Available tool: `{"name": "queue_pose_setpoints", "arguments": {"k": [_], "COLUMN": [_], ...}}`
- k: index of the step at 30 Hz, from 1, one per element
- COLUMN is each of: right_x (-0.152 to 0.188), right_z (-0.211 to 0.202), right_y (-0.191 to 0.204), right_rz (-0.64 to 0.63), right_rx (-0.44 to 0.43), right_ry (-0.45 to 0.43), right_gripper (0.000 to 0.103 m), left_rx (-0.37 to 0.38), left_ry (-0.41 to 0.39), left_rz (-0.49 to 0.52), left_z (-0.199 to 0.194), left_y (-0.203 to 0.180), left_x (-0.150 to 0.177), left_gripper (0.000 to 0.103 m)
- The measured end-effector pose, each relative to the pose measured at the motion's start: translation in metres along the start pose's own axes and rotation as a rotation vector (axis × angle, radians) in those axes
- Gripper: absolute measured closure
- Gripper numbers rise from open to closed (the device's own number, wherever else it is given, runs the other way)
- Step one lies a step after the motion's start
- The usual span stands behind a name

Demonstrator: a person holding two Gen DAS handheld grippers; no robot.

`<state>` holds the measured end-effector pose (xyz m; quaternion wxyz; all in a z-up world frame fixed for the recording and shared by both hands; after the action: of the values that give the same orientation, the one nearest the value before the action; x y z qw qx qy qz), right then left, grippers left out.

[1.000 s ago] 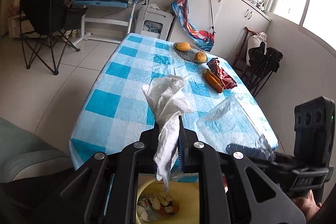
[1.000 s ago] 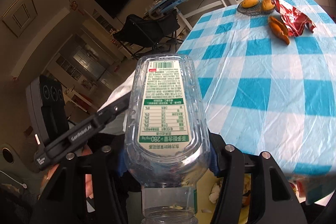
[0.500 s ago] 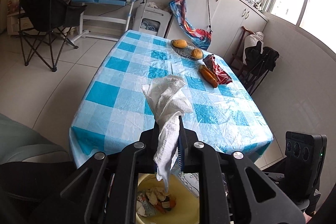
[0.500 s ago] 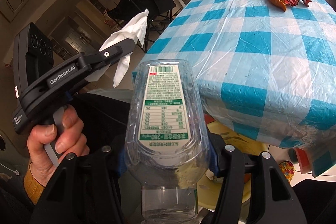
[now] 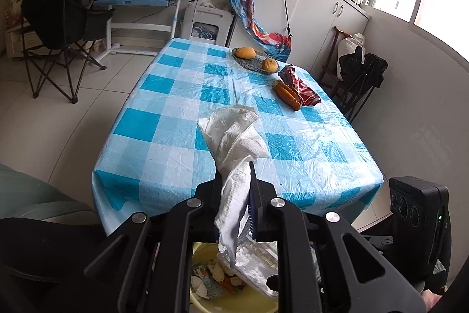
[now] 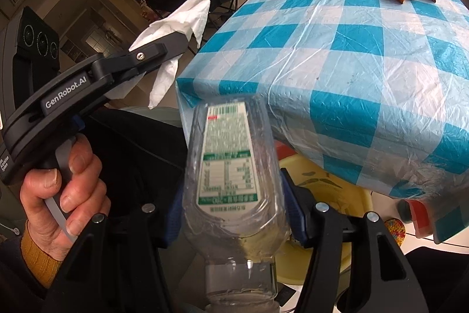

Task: Collect trash
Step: 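Carry the tissue and bottle over the yellow bucket and open both tools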

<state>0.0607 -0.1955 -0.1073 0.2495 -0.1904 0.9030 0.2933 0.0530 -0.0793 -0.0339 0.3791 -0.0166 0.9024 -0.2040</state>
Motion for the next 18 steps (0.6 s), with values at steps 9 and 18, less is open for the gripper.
{"name": "queue_pose_setpoints", "arguments": {"k": [9, 18], "right_x": [0.002, -0.015], "right_z": [-0.003, -0.044], "right_y": [0.0, -0.026], "right_rz": [-0.008, 0.05], "right_rx": [0.018, 0.156], "right_ry": [-0.01, -0.186], "right_gripper": [0.044, 0.029], "left_rx": [0.006, 0.03], "left_ry": [0.008, 0.274], "left_rz": [0.014, 0.119], "left_z": [-0.001, 0.021], "left_y": [-0.002, -0.02], "left_x": [0.003, 0.059], "left_gripper": [0.09, 0.09]}}
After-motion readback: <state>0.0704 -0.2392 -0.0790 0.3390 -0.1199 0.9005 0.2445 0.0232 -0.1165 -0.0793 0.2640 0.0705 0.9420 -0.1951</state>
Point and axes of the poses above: each gripper's, at about its wrist camera, not at the fingertips, and z roughly the way its jaws point, y to its left, x to its underside, the point moved 5 cm from there along z, roughly the way its jaws point, and after that the axes turned 10 degrees about -z, right-handed, at the moved point
